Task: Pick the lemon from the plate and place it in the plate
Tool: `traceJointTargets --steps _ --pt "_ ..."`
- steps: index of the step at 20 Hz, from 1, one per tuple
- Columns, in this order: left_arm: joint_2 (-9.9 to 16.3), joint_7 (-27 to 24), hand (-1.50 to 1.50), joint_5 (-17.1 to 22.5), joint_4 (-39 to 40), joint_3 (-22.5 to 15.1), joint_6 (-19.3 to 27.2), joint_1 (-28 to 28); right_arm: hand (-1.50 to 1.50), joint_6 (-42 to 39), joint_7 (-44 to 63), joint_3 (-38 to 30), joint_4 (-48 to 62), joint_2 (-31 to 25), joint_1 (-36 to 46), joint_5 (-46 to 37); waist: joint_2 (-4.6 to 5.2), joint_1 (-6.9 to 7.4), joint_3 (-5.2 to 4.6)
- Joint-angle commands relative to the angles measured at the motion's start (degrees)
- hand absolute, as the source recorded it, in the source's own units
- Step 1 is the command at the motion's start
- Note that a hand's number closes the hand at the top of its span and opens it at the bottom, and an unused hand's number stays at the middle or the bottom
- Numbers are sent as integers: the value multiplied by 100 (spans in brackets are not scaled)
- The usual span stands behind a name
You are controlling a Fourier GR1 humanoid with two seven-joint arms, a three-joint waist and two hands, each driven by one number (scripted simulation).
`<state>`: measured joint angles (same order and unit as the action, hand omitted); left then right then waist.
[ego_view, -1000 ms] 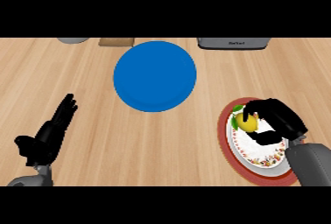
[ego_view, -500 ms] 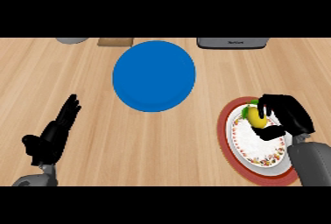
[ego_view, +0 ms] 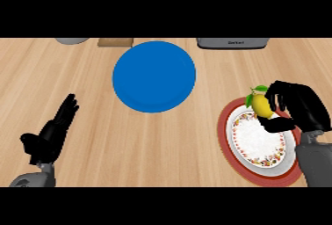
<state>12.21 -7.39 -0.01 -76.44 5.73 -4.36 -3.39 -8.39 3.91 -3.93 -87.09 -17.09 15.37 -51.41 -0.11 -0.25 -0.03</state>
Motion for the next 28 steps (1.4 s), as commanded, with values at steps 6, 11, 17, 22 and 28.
traceJointTargets --steps 6,11,17,22,28 --pt "-119 -116 0 -100 140 -46 31 17 150 191 860 215 -1706 466 475 -227 0 13 -3" --pt "-112 76 0 -131 -228 -16 25 95 150 -283 1055 209 -1564 515 942 39 8 42 2" --pt "-49 124 0 -86 91 34 -150 -172 150 107 1187 457 -382 912 2006 -256 20 73 2" --pt "-277 108 0 -270 -325 -153 71 167 150 -44 1426 793 45 1350 2407 -271 15 90 2" --pt "-196 369 0 -122 -271 -47 -69 -84 150 790 1716 1017 1690 1698 3491 -72 33 152 1"
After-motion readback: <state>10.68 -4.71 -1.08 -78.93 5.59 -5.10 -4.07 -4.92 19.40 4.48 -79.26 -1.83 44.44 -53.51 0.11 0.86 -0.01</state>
